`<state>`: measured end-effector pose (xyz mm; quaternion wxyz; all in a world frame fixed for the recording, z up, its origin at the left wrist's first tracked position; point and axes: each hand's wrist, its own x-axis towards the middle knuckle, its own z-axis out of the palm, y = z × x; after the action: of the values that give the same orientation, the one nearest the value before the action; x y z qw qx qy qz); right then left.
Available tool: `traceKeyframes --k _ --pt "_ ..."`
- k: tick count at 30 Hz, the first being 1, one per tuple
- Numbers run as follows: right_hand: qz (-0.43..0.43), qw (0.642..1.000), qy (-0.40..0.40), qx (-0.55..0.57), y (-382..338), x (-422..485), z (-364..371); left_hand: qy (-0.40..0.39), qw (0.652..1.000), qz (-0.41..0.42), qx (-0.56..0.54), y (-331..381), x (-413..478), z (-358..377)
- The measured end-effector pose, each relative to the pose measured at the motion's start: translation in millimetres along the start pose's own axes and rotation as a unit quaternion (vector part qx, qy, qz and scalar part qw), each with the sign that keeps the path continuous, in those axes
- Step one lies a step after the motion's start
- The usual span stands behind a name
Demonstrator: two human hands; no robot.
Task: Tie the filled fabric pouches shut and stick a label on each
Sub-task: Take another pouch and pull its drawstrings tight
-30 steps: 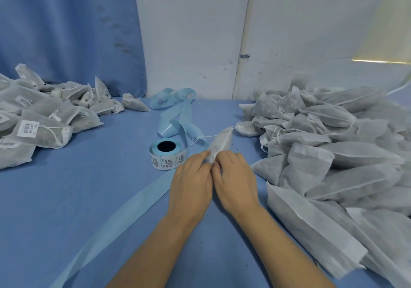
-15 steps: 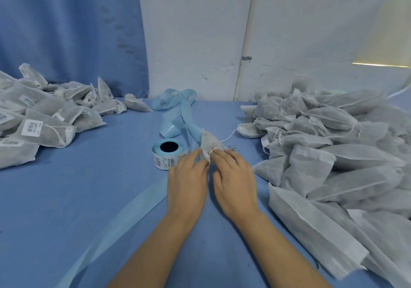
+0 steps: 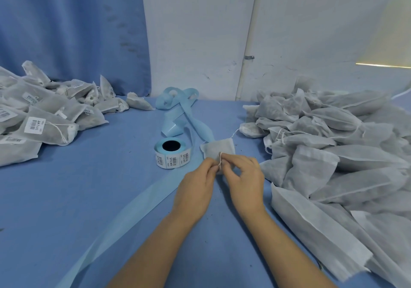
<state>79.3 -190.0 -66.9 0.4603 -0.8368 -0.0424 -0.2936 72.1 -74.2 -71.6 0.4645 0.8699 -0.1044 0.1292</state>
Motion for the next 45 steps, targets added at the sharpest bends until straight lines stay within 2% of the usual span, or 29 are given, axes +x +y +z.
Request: traceKeyframes --k 7,10,14,23,28,33,36,38,41,45 --pt "0.117 0.98 -0.02 0.162 2.3 5.7 0.4 0.01 0.997 -0.039 -0.068 -1.2 1.7 -0.7" --pt "0.127 0.967 -0.047 0.215 0.6 6.1 0.2 0.039 0.991 -0.068 -0.113 -0.1 2.3 -1.5" --pt "0.111 0.969 -0.079 0.204 -2.0 4.5 1.5 0.072 0.981 -0.089 -0.157 -0.6 3.5 -3.5" --pt "0.092 0.966 -0.145 0.194 -3.5 5.3 -1.1 0.078 0.987 -0.056 -0.125 -0.2 3.6 -5.1" --pt "0.016 0.982 -0.165 0.095 -3.1 0.5 -0.2 0.108 0.984 -0.048 -0.133 1.4 6.5 -9.1" --pt "-0.082 0.971 -0.215 0.06 -6.8 -1.9 4.7 0.11 0.964 -0.096 -0.224 0.7 5.8 -8.7" --pt "-0.051 0.971 -0.206 0.107 -6.0 -0.6 6.6 0.1 0.935 -0.124 -0.316 0.9 9.5 -9.6" --pt "-0.003 0.965 -0.204 0.167 -6.1 0.8 5.5 0.089 0.929 -0.122 -0.339 1.3 10.7 -10.2" --pt "0.053 0.953 -0.199 0.224 -5.4 4.3 1.8 0.077 0.946 -0.101 -0.298 0.5 10.4 -9.9" --pt "0.069 0.949 -0.202 0.232 -5.3 6.5 -2.8 0.108 0.978 -0.083 -0.16 -3.8 10.2 -11.3"
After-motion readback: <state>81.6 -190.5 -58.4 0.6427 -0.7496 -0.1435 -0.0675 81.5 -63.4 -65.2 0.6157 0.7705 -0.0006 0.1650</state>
